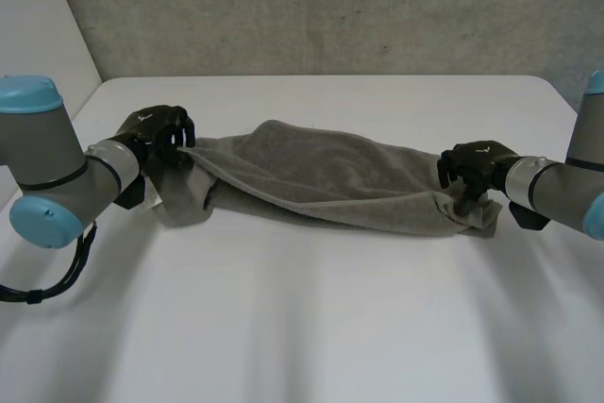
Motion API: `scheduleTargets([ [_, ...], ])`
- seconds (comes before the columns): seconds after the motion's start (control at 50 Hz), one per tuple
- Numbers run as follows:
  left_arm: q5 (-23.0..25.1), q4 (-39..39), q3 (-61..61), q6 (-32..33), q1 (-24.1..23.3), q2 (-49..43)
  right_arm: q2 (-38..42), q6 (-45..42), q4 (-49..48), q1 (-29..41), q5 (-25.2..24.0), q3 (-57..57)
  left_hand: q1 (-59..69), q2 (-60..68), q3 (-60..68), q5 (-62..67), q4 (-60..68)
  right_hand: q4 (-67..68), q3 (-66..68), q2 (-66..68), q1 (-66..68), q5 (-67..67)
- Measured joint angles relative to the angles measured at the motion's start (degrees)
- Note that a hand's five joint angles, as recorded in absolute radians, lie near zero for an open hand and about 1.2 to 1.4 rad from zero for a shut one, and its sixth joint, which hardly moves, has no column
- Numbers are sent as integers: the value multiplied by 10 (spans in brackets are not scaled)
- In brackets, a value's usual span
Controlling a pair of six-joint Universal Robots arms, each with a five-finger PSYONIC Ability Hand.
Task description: Fold the towel.
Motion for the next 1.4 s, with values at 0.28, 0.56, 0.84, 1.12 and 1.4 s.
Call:
scheduleTargets([
  [0.28, 0, -4, -18, 0, -3, 13, -14, -9, 17, -1, 7, 4, 0, 0, 0, 0, 0, -103, -105, -105, -103, -104],
  [0.56, 2, -4, -29, -1, -3, 21, -22, -3, 12, 7, 9, 66, 3, 0, 0, 0, 0, 142, 135, 137, 142, 139],
  [0.84, 4, -5, -45, -5, -2, 45, -120, 18, -25, -2, 11, 86, 3, 0, 0, 0, 0, 383, 350, 354, 366, 374],
  [1.12, 13, -9, -126, 0, 28, 171, -268, 1, 73, -4, -5, 100, 3, 0, 0, 0, 0, 383, 354, 354, 366, 374],
  [1.4, 132, -18, -286, 3, 137, 398, -394, -122, 237, -23, -74, 175, 3, 0, 0, 1, 0, 383, 357, 354, 366, 374],
])
